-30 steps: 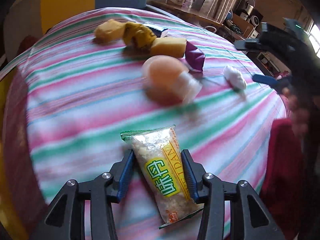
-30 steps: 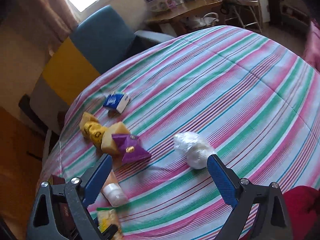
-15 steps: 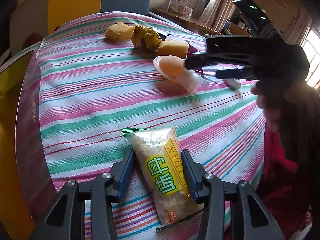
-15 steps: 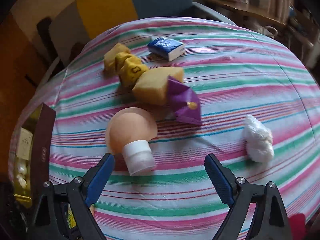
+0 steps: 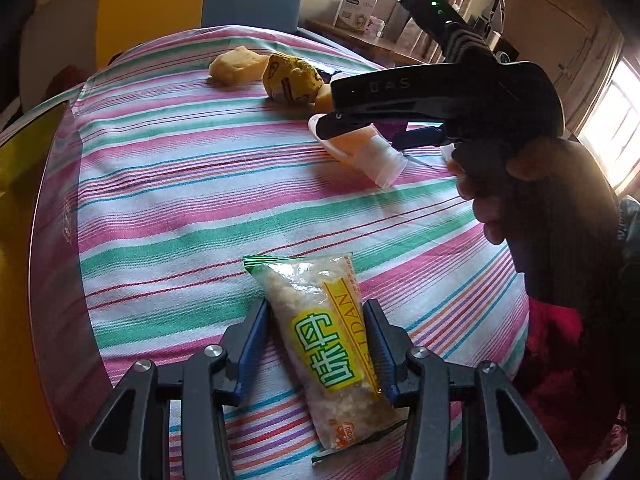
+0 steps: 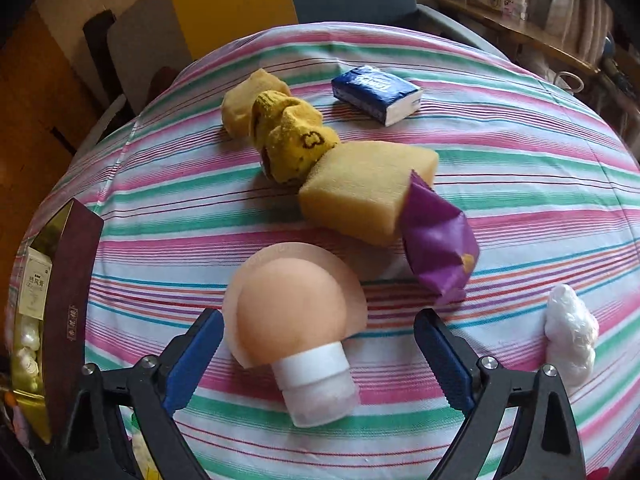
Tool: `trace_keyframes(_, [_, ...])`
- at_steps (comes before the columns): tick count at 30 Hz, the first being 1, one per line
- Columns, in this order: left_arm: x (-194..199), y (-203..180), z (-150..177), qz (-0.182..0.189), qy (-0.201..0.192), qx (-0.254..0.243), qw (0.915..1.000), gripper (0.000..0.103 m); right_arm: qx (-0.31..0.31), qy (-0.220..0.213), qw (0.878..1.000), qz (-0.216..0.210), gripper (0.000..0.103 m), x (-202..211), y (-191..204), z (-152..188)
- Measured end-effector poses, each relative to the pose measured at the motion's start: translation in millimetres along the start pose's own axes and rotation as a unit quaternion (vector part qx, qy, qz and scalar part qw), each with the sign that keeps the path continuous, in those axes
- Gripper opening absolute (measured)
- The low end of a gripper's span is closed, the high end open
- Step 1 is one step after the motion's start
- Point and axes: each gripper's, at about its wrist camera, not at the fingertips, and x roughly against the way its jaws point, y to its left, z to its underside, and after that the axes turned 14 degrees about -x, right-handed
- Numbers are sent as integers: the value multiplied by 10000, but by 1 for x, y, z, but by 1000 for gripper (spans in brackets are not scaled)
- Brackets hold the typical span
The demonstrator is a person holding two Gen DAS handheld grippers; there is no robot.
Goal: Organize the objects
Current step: 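Grasp the peach-capped bottle with the right tool while the left tool holds the packet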
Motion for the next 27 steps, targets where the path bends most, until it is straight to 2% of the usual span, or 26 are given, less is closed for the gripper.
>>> trace_keyframes(15, [-2,0,1,-26,1,-21,10000,49,225,-45,9997,97,96,-11,12,-5])
trace_keyframes(16, [-1,0,1,-33,1,-29,10000,49,306,-25,9995,76,84,-13,14,-4])
trace_keyframes(17, [-2,0,1,-35,1,-32,10000,49,472,103,9988,105,63,-17,18,-2])
trace_keyframes(19, [-1,-1,1,-36,1,-32,10000,49,683,34,9972,296,52,-16,24,3])
trace_keyframes(22, [0,-1,1,-52,-6,-58,10000,49,647,56,9976,234,49,-14,24,3])
trace_keyframes(27, [0,-3,2,-73,-2,-83,9999,49,577,94,9982,152,50,-14,20,3])
